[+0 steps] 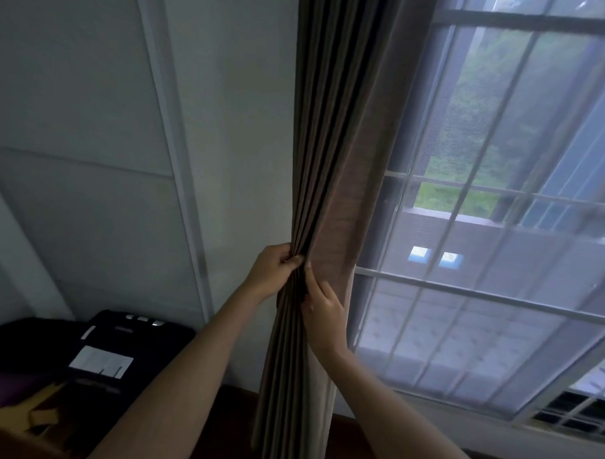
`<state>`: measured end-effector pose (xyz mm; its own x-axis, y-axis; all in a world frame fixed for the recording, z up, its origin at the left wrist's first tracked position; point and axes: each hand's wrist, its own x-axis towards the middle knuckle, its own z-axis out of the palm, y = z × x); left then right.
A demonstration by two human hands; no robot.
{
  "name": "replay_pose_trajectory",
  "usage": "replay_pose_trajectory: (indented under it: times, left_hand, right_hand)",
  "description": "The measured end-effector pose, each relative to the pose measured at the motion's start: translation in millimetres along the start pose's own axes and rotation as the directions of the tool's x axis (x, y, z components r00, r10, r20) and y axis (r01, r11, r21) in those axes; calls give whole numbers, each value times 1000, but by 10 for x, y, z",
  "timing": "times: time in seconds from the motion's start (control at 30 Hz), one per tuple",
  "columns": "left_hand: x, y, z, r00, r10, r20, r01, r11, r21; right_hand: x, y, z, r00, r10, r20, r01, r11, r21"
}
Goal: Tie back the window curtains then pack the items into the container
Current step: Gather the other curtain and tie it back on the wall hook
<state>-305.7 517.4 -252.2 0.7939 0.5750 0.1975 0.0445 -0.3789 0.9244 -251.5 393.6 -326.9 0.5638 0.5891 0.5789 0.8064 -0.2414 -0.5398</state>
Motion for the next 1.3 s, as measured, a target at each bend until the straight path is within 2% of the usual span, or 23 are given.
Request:
replay_pose_trajectory:
  times: [0.23, 0.43, 0.53, 0.6, 0.67, 0.8, 0.87, 0.93, 1.1, 1.3]
  left_hand:
    - [-97, 20, -7, 999, -36, 28, 36, 999, -8]
    - [-99, 46, 168, 984, 121, -134, -75, 949, 305]
    - [24, 26, 244, 987, 75, -142, -30, 955, 295]
    - [104, 48, 309, 994, 7, -113, 18, 977, 214]
    - [175, 58, 427, 994, -39, -98, 54, 986, 155]
    - [216, 116, 814, 991, -87, -101, 93, 994, 63]
    - [210, 154, 1005, 990, -61, -125, 69, 995, 66]
    - [201, 193, 1120, 989, -17, -147, 33, 994, 106]
    - [318, 103, 1009, 978, 37, -204, 3, 981, 193]
    - [412, -110, 802, 969, 41, -245, 4, 983, 181]
  right_hand:
    - [-57, 91, 67, 999, -47, 3, 47, 995, -92]
    - [-82, 254, 134, 996, -72, 60, 78, 991, -112]
    - [-187, 361, 154, 988, 98, 119, -97, 995, -10]
    - [-265, 453, 170, 955, 264, 134, -271, 962, 36]
    - [-330, 535, 192, 919, 372, 130, -380, 924, 40]
    - [-306, 677, 270, 878, 478, -14, -477, 878, 34]
    - [-265, 761, 316, 857, 507, -95, -506, 862, 37]
    - [-232, 875, 329, 851, 508, -133, -509, 860, 31]
    - [-152, 1177, 291, 893, 444, -69, -448, 893, -51]
    - [-149, 998, 442, 939, 344, 5, -344, 939, -25]
